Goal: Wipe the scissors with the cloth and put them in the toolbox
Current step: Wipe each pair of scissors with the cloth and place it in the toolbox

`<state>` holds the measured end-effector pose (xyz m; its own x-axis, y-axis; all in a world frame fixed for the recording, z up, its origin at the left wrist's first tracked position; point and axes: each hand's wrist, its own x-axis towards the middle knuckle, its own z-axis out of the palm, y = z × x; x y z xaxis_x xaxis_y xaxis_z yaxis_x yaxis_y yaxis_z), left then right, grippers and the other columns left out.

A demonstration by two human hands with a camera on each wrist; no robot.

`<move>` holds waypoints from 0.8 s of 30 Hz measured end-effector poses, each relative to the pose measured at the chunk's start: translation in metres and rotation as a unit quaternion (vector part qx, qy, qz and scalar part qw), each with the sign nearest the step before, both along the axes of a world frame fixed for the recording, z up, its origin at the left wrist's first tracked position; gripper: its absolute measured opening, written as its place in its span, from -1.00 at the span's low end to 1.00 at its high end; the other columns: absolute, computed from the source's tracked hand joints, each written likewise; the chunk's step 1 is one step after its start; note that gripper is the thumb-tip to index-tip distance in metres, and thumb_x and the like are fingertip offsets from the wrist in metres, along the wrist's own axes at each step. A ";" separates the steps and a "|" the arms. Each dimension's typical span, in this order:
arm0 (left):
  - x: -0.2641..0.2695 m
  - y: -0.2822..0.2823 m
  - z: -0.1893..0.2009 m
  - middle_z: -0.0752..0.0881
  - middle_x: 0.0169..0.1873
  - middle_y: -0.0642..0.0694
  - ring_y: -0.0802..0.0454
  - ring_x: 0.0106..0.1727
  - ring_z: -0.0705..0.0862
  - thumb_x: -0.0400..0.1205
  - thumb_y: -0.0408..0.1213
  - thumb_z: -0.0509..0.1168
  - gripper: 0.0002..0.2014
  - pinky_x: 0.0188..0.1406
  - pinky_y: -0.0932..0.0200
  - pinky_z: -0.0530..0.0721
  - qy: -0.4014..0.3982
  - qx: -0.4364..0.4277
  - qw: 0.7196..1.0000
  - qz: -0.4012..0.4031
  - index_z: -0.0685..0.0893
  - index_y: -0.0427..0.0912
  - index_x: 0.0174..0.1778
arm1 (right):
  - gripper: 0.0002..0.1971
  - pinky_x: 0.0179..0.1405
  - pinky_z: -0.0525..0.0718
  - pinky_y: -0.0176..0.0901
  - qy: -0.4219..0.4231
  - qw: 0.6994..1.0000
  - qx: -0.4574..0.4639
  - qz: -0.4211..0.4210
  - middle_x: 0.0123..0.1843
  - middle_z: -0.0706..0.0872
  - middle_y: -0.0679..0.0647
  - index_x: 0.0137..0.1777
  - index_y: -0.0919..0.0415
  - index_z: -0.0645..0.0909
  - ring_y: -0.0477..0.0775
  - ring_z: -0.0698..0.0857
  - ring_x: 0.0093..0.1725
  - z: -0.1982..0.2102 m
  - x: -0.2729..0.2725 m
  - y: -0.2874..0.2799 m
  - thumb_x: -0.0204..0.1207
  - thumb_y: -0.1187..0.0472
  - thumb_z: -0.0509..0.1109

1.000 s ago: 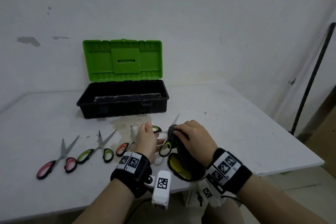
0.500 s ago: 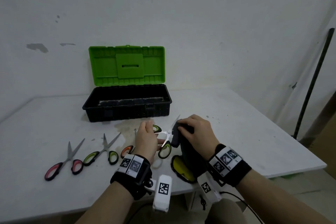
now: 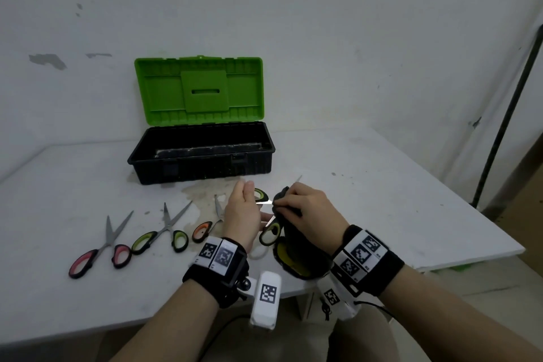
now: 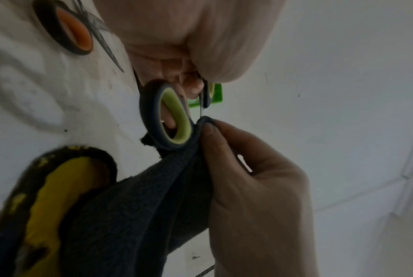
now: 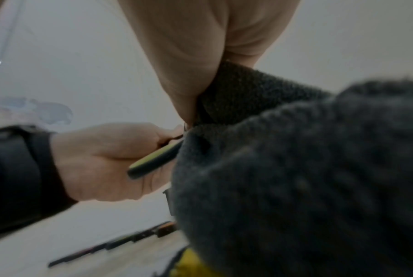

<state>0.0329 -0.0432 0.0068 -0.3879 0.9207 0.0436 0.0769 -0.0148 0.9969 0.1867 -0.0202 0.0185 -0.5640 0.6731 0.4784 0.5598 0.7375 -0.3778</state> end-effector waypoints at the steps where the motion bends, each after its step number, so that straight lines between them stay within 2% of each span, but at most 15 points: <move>1: 0.000 0.000 -0.001 0.58 -0.12 -0.24 0.11 -0.54 0.72 0.85 -0.04 -0.04 -0.69 -0.55 0.14 0.68 0.004 0.001 1.000 -0.001 0.52 -0.13 0.08 | -0.84 0.04 0.63 -0.23 -0.006 1.000 -0.006 -0.012 0.00 0.68 0.00 0.10 0.14 0.79 -0.03 0.68 -0.05 -0.001 0.000 0.003 0.58 0.20 0.44; 3: -0.001 -0.001 -0.004 0.60 -0.09 -0.28 0.04 -0.49 0.73 0.85 -0.04 -0.04 -0.71 -0.56 0.16 0.66 0.001 -0.002 1.000 0.004 0.53 0.01 -0.02 | -0.83 0.06 0.64 -0.18 -0.004 0.998 -0.028 -0.059 -0.01 0.66 0.00 0.09 0.13 0.80 0.01 0.67 -0.03 0.000 0.006 0.012 0.60 0.22 0.39; 6: -0.004 -0.003 -0.006 0.61 -0.02 -0.33 0.07 -0.52 0.71 0.85 -0.03 -0.04 -0.71 -0.46 0.09 0.69 0.002 -0.018 1.000 0.012 0.51 0.11 -0.10 | -0.82 0.04 0.60 -0.24 0.020 0.995 -0.042 -0.093 -0.02 0.65 -0.02 0.09 0.12 0.80 0.01 0.66 -0.01 0.004 0.014 0.017 0.62 0.22 0.36; 9: -0.003 -0.002 -0.007 0.61 -0.10 -0.28 0.00 -0.50 0.76 0.84 -0.02 -0.03 -0.70 -0.29 -0.15 0.77 0.014 -0.020 1.000 0.008 0.50 -0.01 -0.09 | -0.84 0.07 0.62 -0.23 0.021 0.999 -0.008 -0.028 0.00 0.68 0.00 0.09 0.13 0.79 -0.02 0.67 -0.03 0.005 0.006 0.005 0.59 0.20 0.41; 10: -0.002 -0.002 -0.008 0.63 -0.11 -0.29 -0.08 -0.44 0.79 0.82 0.02 -0.03 -0.68 -0.25 -0.24 0.80 0.028 -0.019 0.999 0.007 0.50 -0.04 -0.09 | -0.84 0.05 0.63 -0.23 0.009 1.000 0.001 -0.004 0.00 0.70 0.02 0.09 0.14 0.79 -0.02 0.68 -0.05 0.003 0.001 0.001 0.58 0.20 0.43; 12: 0.002 -0.002 -0.012 0.69 -0.13 -0.32 -0.26 -0.29 0.80 0.74 0.19 -0.02 -0.63 -0.21 -0.40 0.79 0.059 -0.019 0.998 -0.001 0.48 0.02 -0.16 | -0.84 0.01 0.66 -0.18 -0.022 1.000 0.004 0.022 -0.01 0.70 0.03 0.09 0.14 0.80 0.02 0.71 -0.07 0.000 -0.007 -0.001 0.56 0.19 0.45; 14: 0.002 -0.002 -0.014 0.68 -0.14 -0.31 -0.25 -0.30 0.78 0.71 0.23 -0.03 -0.62 -0.18 -0.33 0.81 0.067 -0.025 0.997 -0.006 0.48 0.04 -0.15 | -0.82 -0.02 0.66 -0.15 -0.044 0.999 -0.002 0.019 -0.02 0.69 0.04 0.10 0.15 0.79 0.05 0.70 -0.08 -0.002 -0.007 0.001 0.57 0.18 0.44; 16: -0.001 -0.005 -0.010 0.59 -0.18 -0.25 -0.05 -0.47 0.76 0.82 0.05 -0.04 -0.67 -0.29 -0.14 0.75 0.035 -0.021 0.999 0.002 0.49 -0.08 -0.05 | -0.81 -0.04 0.61 -0.17 -0.071 0.997 -0.022 0.005 -0.02 0.65 0.04 0.11 0.17 0.79 0.07 0.68 -0.09 -0.003 -0.001 0.003 0.59 0.16 0.41; 17: -0.004 -0.005 -0.010 0.56 -0.18 -0.22 0.04 -0.53 0.74 0.84 -0.01 -0.04 -0.68 -0.33 -0.11 0.72 0.028 -0.018 0.999 0.009 0.50 -0.09 -0.03 | -0.80 -0.05 0.60 -0.18 -0.090 0.995 -0.033 -0.006 -0.02 0.63 0.03 0.11 0.17 0.79 0.09 0.67 -0.08 -0.003 0.005 0.004 0.61 0.14 0.39; 19: -0.012 -0.005 -0.011 0.58 -0.12 -0.27 0.12 -0.55 0.72 0.85 -0.02 -0.05 -0.70 -0.39 -0.05 0.73 0.037 -0.015 0.999 0.023 0.52 0.00 -0.04 | -0.79 -0.02 0.60 -0.18 -0.111 0.992 -0.052 -0.023 -0.01 0.60 0.01 0.13 0.16 0.78 0.06 0.66 -0.07 -0.002 0.017 0.007 0.62 0.14 0.37; 21: -0.017 -0.003 -0.011 0.62 -0.02 -0.32 0.11 -0.53 0.74 0.84 0.00 -0.05 -0.70 -0.47 0.05 0.73 0.036 -0.010 0.999 0.031 0.54 0.00 0.00 | -0.80 0.02 0.64 -0.17 -0.085 0.995 -0.045 -0.032 0.00 0.60 -0.03 0.14 0.13 0.77 -0.02 0.63 -0.08 0.001 0.025 0.007 0.62 0.13 0.37; 22: -0.017 -0.002 -0.011 0.62 -0.02 -0.31 0.10 -0.52 0.74 0.84 0.00 -0.05 -0.70 -0.47 0.01 0.75 0.034 -0.013 0.999 0.028 0.53 -0.01 0.00 | -0.80 0.02 0.65 -0.19 -0.066 0.997 -0.029 -0.029 0.00 0.61 -0.04 0.14 0.12 0.77 -0.04 0.63 -0.08 0.003 0.026 0.006 0.62 0.13 0.38; 24: -0.011 -0.002 -0.009 0.60 -0.10 -0.25 0.03 -0.49 0.75 0.84 0.00 -0.05 -0.69 -0.36 -0.19 0.78 0.034 -0.013 0.999 0.018 0.51 -0.05 -0.04 | -0.81 -0.02 0.63 -0.22 -0.046 0.999 -0.002 -0.008 -0.01 0.62 -0.02 0.13 0.12 0.77 -0.03 0.64 -0.09 0.005 0.019 0.002 0.60 0.14 0.40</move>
